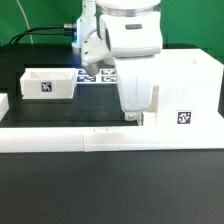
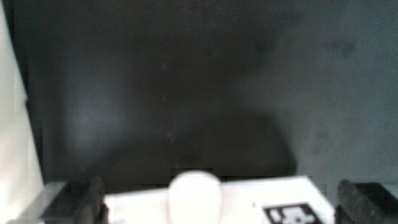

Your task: Assemble drawer

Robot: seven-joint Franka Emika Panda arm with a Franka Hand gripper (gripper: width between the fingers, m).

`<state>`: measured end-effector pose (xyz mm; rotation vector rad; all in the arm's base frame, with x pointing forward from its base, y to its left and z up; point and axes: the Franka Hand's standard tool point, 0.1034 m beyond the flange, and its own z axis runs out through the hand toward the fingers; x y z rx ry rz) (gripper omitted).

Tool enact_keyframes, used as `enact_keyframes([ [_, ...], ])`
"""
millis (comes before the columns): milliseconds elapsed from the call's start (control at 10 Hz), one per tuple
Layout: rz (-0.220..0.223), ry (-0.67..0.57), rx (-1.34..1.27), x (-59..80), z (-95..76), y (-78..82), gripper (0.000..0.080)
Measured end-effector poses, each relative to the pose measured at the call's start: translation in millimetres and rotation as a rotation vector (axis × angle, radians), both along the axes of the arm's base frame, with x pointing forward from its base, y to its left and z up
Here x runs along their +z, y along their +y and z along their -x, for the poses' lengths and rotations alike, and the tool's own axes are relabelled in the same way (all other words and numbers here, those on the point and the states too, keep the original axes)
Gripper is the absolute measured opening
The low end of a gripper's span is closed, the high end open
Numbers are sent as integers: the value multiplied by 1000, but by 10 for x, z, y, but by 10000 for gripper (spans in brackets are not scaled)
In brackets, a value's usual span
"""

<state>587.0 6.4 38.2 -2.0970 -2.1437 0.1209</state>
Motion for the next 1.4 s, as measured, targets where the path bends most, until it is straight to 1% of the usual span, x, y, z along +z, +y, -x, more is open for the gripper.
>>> enact_keyframes([
  [100, 1, 1, -8, 0, 11, -78, 649],
  [300, 1, 7, -15, -31, 111, -114, 649],
  [400, 3, 19, -20, -53, 197, -101, 649],
  [500, 2, 23, -17, -69, 246, -74, 649],
  [700, 5, 22, -41, -136, 335, 41, 649],
  [800, 5, 27, -43, -153, 358, 53, 649],
  [900, 7, 28, -55, -153, 357, 69, 649],
  [1100, 12, 27, -75, -139, 337, 170, 649],
  [1300, 16, 28, -85, -122, 317, 169, 649],
  [1400, 15, 27, -76, -122, 314, 140, 649],
])
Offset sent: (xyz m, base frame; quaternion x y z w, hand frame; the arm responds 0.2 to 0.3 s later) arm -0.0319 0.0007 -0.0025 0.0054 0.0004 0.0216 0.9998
